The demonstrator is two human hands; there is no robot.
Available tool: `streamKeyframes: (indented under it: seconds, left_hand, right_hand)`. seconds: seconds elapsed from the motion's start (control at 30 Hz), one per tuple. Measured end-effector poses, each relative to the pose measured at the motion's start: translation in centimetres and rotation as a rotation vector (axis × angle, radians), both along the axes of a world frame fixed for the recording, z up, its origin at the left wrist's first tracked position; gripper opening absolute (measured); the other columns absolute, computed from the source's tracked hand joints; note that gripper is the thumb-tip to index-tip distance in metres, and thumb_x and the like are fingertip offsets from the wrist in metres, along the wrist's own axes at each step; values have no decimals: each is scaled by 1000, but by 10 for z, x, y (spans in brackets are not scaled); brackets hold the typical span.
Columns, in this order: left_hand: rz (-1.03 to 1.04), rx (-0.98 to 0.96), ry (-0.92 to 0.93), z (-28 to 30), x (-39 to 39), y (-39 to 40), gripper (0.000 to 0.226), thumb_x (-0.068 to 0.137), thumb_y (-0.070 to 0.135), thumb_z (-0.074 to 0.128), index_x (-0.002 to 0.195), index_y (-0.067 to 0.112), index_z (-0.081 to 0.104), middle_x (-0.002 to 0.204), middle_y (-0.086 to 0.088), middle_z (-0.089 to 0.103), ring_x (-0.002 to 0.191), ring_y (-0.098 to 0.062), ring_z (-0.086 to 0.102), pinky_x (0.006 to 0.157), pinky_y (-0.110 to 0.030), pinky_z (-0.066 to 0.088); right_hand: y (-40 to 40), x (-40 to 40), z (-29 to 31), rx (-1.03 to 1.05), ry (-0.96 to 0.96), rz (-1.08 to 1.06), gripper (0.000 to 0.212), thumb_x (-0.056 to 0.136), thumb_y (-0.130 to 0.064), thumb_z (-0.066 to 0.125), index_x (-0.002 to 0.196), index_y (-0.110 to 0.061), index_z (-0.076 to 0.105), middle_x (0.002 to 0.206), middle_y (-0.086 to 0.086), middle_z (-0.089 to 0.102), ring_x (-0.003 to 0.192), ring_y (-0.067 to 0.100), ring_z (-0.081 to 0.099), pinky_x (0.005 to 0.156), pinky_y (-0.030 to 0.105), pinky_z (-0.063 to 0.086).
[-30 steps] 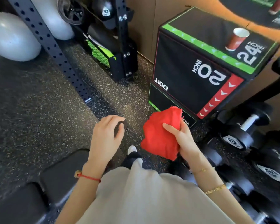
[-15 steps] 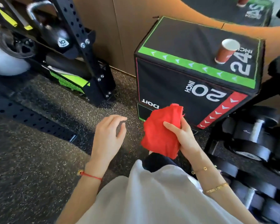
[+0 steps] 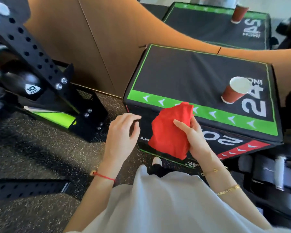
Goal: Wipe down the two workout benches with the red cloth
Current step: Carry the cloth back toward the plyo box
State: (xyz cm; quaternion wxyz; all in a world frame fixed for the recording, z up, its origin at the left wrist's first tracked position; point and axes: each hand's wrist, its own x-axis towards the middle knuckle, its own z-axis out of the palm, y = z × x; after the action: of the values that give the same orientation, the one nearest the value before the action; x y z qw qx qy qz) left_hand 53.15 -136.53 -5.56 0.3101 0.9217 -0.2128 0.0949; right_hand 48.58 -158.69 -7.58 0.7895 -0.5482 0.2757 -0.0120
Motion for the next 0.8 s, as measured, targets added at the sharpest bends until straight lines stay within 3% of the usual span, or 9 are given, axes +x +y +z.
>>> streamKeyframes:
  seconds: [0.2,0.37,0.57,0.67,0.73,0.8]
  left_hand:
    - [-79,15,-27,8,100,-37,21,94,12,58,112,15,68,112,3,67,109,-19,61,97,-39,48]
    - [-156,50,-16,3,159,-60,21,94,13,58,112,15,68,113,3,67,109,-17,61,97,-34,46]
    - [-255,47,1,-12,205,-79,20,91,10,59,108,13,69,108,1,69,103,-19,62,94,-34,48]
    - [-316,63,19,-18,220,-83,21,90,9,60,109,13,69,108,0,69,105,-21,62,94,-35,47]
    - [-343,85,38,-21,227,-84,22,90,9,60,109,13,69,108,0,69,106,-22,61,94,-37,47]
    - [-369,86,47,-24,232,-85,22,89,9,60,109,12,69,108,-1,69,106,-23,61,93,-40,48]
  right_hand:
    - [-36,100,14,-64,-43,-63,43,85,-14,72,126,-18,57,112,5,72,101,19,69,84,34,57]
    - [-58,158,12,-88,1,-50,43,86,-14,70,127,-17,56,114,3,71,98,16,70,78,31,57]
    - [-63,197,-7,-150,86,-69,43,87,-12,69,127,-15,53,116,6,68,99,18,68,87,38,56]
    - [-64,202,-15,-310,151,-73,38,86,-15,70,120,-17,53,117,5,67,98,15,67,85,33,55]
    - [-65,200,-20,-498,207,-70,34,85,-21,71,113,-19,52,109,-1,66,101,19,65,88,36,52]
    - [-65,196,-23,-726,281,-55,35,84,-27,70,111,-19,49,100,-6,65,98,23,64,80,36,49]
